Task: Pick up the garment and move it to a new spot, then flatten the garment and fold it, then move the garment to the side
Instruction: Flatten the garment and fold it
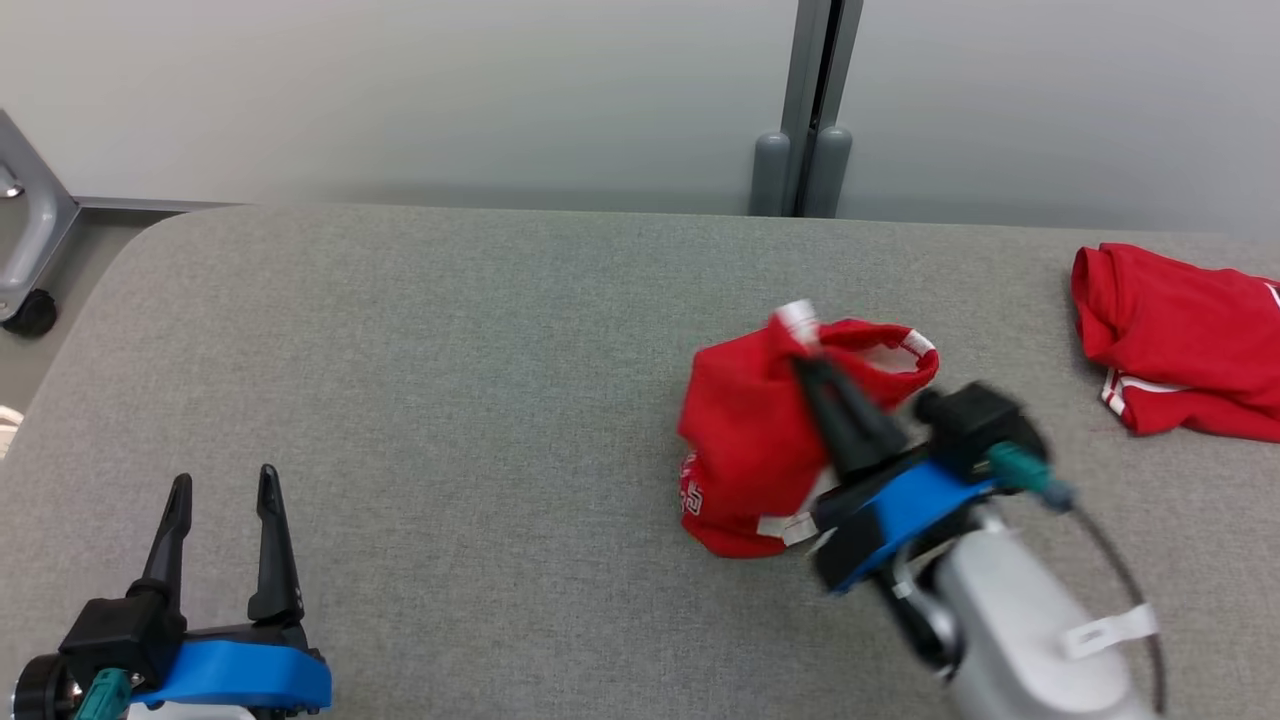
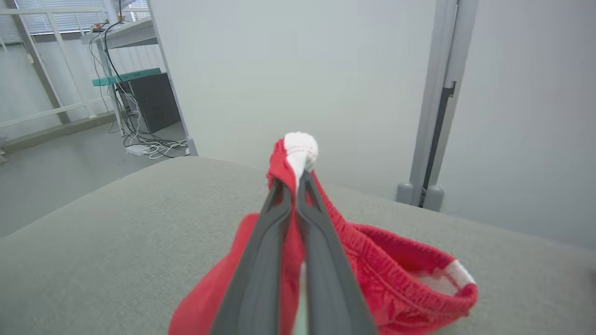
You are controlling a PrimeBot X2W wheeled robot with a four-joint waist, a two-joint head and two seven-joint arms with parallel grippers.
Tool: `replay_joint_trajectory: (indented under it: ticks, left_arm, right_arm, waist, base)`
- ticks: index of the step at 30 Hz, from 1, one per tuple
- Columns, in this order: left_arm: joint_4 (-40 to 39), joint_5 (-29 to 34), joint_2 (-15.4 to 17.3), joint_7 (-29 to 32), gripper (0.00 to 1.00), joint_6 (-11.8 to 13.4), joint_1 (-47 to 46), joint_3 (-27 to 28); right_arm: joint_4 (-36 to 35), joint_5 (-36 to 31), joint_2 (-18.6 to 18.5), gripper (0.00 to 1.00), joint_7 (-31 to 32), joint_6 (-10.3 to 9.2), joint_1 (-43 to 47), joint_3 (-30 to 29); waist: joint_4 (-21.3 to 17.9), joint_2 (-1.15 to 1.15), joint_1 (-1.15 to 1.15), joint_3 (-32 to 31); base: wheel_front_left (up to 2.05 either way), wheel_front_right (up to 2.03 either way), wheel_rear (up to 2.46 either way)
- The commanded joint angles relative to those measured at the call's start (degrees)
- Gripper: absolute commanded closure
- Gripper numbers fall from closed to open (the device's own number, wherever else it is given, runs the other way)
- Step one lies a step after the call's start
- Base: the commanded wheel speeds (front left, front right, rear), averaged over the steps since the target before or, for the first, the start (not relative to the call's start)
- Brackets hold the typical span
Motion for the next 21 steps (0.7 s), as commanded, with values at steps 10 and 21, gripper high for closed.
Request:
replay_joint_trajectory:
  ticks: [10, 21]
  left_arm:
    - [0.3, 0.9, -1.3, -0.2, 0.00, -0.8, -1.5, -0.2]
    - [0.8, 1.5, -2.2, -0.2, 0.00, -1.0, -1.1, 1.0]
  right_arm:
    - [-1.6, 3.2, 4.4, 1.00, 1.8, 0.01, 1.3, 24.6]
    - [3.7, 11.2, 4.4, 0.00, 0.1, 0.02, -2.7, 32.6]
  waist:
    - [2.3, 0.00, 0.00, 1.5]
    - [2.2, 0.00, 0.00, 1.5]
  base:
    - [0.00, 0.00, 0.00]
    - [0.00, 0.00, 0.00]
